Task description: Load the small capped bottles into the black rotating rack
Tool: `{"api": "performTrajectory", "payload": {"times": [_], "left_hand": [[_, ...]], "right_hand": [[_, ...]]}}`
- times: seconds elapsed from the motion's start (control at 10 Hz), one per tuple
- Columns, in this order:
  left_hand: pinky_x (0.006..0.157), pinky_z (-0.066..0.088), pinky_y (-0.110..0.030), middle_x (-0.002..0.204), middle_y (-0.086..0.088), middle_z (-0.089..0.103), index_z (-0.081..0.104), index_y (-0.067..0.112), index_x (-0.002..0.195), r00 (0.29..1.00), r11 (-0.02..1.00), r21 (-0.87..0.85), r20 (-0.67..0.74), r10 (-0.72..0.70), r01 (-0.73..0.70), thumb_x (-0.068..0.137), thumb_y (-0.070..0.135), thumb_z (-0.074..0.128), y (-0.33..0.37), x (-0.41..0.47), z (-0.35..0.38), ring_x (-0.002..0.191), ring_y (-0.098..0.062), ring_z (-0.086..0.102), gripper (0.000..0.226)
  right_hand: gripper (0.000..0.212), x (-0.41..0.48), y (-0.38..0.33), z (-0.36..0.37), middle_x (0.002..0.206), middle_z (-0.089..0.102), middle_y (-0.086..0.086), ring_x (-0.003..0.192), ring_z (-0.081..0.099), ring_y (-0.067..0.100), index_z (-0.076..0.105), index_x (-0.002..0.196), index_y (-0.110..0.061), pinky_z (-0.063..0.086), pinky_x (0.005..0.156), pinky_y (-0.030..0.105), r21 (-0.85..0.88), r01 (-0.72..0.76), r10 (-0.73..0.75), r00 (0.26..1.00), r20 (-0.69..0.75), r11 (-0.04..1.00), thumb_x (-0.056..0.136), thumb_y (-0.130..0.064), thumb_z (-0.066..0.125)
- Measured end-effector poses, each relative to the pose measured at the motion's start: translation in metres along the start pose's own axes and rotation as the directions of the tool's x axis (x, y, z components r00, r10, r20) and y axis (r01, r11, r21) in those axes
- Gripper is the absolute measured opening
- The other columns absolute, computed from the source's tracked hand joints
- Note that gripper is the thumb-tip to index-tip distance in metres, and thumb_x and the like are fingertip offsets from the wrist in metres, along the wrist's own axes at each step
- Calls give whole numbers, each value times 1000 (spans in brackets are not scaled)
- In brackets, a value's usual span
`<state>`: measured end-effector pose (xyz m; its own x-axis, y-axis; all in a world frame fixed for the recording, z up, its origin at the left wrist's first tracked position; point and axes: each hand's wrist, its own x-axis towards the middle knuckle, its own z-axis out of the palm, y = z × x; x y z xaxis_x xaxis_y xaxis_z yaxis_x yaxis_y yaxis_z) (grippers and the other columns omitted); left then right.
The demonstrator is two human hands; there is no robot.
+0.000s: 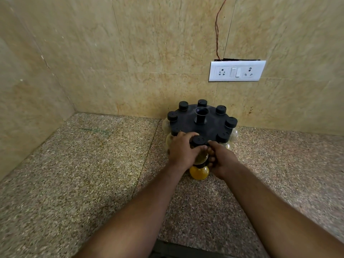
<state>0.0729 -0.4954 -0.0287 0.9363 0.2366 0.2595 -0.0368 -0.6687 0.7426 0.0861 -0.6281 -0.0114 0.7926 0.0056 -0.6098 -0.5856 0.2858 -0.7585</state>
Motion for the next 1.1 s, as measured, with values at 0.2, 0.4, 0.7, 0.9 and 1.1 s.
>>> {"api": "performTrajectory", "payload": {"times": [0.2, 0.4, 0.7, 0.9, 1.1], "left_hand": [[94, 48, -34, 121, -3, 56, 62, 20, 127, 999, 993, 117, -34, 23, -19, 82, 49, 75, 5, 0, 1, 116, -23, 52, 55], [92, 47, -36, 126, -4, 55, 59, 21, 130, 1000, 981, 192, -20, -5, 9, 83, 52, 72, 16, 3, 3, 118, -25, 51, 57], [95, 50, -43, 129, -3, 52, 54, 23, 133, 997, 977, 199, 4, -76, 73, 81, 56, 72, 6, -3, 3, 122, -25, 49, 63], [95, 52, -39, 134, -2, 51, 44, 22, 145, 999, 978, 208, -24, -23, 27, 86, 45, 71, 13, -20, -5, 124, -21, 50, 68], [89, 54, -41, 130, -3, 53, 46, 22, 142, 995, 977, 205, -66, 71, -56, 89, 45, 68, 27, -40, -18, 117, -19, 52, 61]], "right_hand": [[21, 5, 6, -1, 53, 47, -4, 39, 35, 9, 60, 78, -17, 31, 42, 24, -57, 60, -59, 998, 18, 997, 95, -28, 66], [21, 4, 4, -2, 54, 46, -4, 40, 35, 9, 59, 79, -18, 31, 43, 25, -61, 77, -76, 997, 15, 995, 96, -28, 64], [10, -4, 13, -10, 62, 56, -1, 49, 42, 12, 66, 91, -12, 38, 49, 25, -60, 66, -67, 998, -18, 996, 92, -22, 66], [17, -19, 15, -30, 73, 61, 5, 51, 45, 15, 68, 95, -9, 40, 55, 31, -155, 173, -178, 984, -17, 973, 92, -26, 67], [16, -46, 11, -38, 83, 69, 6, 71, 61, 19, 71, 93, -13, 51, 65, 35, -392, 450, -458, 886, 79, 802, 96, -25, 61]]}}
